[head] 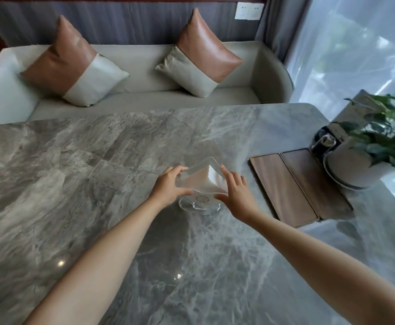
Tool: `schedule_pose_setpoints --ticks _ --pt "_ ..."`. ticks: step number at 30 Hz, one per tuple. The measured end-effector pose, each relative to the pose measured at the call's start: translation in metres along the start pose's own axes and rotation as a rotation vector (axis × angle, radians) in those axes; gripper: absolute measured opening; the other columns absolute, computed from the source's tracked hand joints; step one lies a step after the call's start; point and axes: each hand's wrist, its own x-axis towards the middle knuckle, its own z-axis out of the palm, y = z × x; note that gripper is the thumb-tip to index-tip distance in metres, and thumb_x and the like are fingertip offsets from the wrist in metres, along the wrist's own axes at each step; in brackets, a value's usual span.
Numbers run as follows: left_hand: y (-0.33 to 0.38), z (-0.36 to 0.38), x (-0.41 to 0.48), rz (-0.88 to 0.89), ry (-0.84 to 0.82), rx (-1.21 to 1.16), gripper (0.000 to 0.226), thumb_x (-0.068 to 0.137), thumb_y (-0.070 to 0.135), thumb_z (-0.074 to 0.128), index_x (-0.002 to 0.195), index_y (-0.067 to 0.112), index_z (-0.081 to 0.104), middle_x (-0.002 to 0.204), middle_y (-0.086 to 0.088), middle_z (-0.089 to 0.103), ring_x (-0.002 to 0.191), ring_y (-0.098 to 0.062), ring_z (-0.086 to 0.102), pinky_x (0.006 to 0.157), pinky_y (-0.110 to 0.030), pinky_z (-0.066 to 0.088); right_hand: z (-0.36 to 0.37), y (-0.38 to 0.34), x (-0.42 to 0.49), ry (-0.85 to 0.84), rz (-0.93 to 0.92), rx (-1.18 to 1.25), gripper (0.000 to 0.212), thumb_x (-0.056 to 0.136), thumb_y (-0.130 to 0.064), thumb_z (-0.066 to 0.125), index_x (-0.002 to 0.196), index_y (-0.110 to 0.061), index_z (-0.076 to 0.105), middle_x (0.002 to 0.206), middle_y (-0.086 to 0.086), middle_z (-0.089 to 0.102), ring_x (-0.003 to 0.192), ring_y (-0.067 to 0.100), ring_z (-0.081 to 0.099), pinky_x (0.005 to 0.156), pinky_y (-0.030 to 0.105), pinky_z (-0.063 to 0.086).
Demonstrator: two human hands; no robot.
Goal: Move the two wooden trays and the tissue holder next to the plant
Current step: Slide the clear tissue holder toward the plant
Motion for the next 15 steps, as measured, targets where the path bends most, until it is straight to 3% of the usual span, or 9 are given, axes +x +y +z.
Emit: schedule_pose_setpoints --ticks 4,9,13,15 --pt "0.02 0.027 -0.021 0.042 -0.036 0.009 0.069 0.064 0.013 0.084 0.125 0.008 0.054 0.127 -0.015 0.055 0.108 -0.024 0.056 0.09 -0.023 0.038 -0.01 0.024 -0.039 0.019 0.035 0.003 0.079 0.085 -0.029 0.059 0.146 -0.016 0.011 0.143 0.01 0.034 0.124 0.03 0.033 0.094 0.041 0.042" --pt "0.047 0.067 -0.047 0.119 -0.107 0.053 0.067 0.063 0.016 0.085 0.122 0.007 0.055 0.121 -0.013 0.057 0.102 -0.016 0.054 0.089 -0.027 0.043 -0.022 0.057 -0.092 0.046 0.106 0.019 0.078 0.086 -0.029 0.059 0.146 -0.018 0.011 0.143 0.007 0.033 0.126 0.027 0.031 0.1 0.038 0.04" --pt "0.072 0.104 -0.069 0.187 -0.191 0.065 0.067 0.062 0.016 0.086 0.12 0.006 0.055 0.104 -0.001 0.049 0.095 -0.018 0.052 0.089 -0.036 0.051 -0.031 0.091 -0.141 0.084 0.167 0.066 0.077 0.085 -0.029 0.06 0.146 -0.02 0.014 0.14 0.006 0.035 0.124 0.026 0.032 0.097 0.038 0.043" --pt "0.085 0.124 -0.078 0.236 -0.222 0.076 0.067 0.061 0.016 0.086 0.119 0.004 0.056 0.1 0.001 0.046 0.087 -0.016 0.048 0.082 -0.029 0.047 -0.036 0.109 -0.165 0.113 0.199 0.086 0.077 0.084 -0.029 0.061 0.145 -0.021 0.015 0.139 0.006 0.037 0.123 0.026 0.032 0.095 0.038 0.044"
